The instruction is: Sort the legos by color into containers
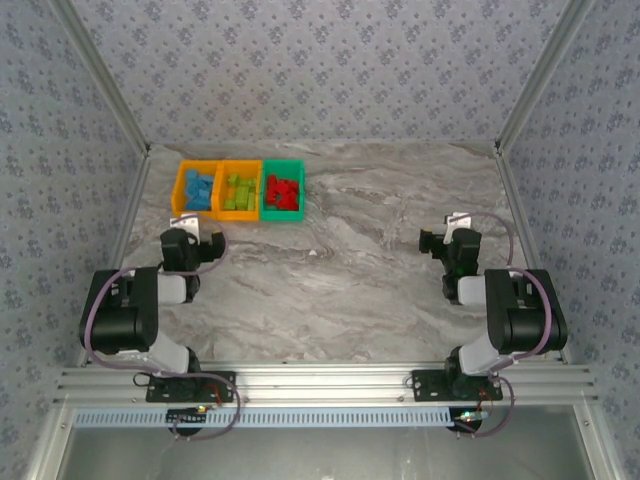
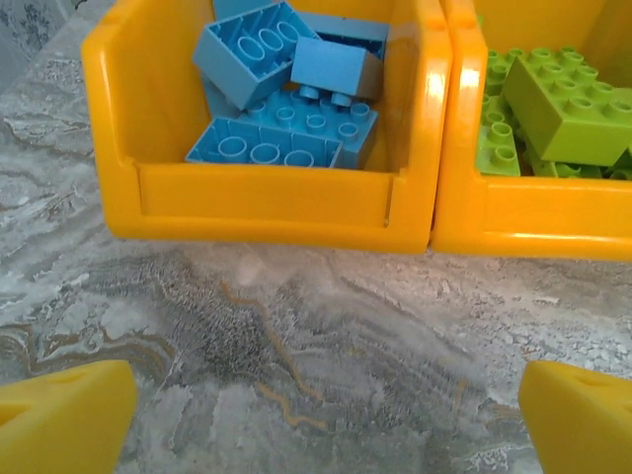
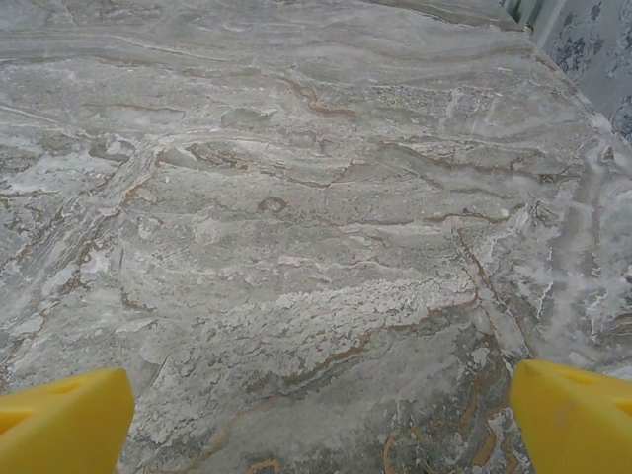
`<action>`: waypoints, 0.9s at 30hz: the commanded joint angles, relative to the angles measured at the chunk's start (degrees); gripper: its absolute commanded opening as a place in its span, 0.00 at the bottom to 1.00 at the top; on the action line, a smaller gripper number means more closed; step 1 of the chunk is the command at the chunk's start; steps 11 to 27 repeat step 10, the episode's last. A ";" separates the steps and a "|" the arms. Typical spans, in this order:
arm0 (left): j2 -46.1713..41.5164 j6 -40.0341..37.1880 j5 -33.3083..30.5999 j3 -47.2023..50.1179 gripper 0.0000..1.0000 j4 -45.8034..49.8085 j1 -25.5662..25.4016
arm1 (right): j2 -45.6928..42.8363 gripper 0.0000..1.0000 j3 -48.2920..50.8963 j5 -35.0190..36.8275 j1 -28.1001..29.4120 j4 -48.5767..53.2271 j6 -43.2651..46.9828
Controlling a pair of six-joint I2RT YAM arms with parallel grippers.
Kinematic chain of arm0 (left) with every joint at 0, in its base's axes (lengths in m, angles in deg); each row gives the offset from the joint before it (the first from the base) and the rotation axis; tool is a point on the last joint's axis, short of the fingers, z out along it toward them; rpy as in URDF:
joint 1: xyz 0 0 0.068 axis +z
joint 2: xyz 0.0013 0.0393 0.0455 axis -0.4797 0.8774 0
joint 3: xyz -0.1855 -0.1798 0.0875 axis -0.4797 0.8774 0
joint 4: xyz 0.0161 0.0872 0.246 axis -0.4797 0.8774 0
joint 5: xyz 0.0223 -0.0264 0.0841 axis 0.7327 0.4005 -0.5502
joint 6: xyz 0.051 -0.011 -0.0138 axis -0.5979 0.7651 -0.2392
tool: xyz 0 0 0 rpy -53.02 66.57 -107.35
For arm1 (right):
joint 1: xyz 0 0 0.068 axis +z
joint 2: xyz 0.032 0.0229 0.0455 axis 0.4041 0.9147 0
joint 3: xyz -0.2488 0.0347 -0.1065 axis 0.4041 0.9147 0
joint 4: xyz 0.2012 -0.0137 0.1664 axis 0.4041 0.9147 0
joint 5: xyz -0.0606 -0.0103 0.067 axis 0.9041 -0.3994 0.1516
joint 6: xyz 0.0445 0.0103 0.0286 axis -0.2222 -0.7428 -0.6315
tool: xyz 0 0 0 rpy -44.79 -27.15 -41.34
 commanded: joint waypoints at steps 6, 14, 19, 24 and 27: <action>-0.42 0.38 -0.11 -1.51 0.99 -1.49 -0.68 | -0.05 1.00 -0.83 0.37 -0.10 -0.84 -0.42; -0.40 0.35 -0.11 -1.47 0.99 -1.54 -0.73 | -0.16 1.00 -0.38 0.24 -0.18 -1.48 -0.47; -0.40 0.35 -0.11 -1.47 0.99 -1.54 -0.73 | -0.16 1.00 -0.38 0.24 -0.18 -1.48 -0.47; -0.40 0.35 -0.11 -1.47 0.99 -1.54 -0.73 | -0.16 1.00 -0.38 0.24 -0.18 -1.48 -0.47; -0.40 0.35 -0.11 -1.47 0.99 -1.54 -0.73 | -0.16 1.00 -0.38 0.24 -0.18 -1.48 -0.47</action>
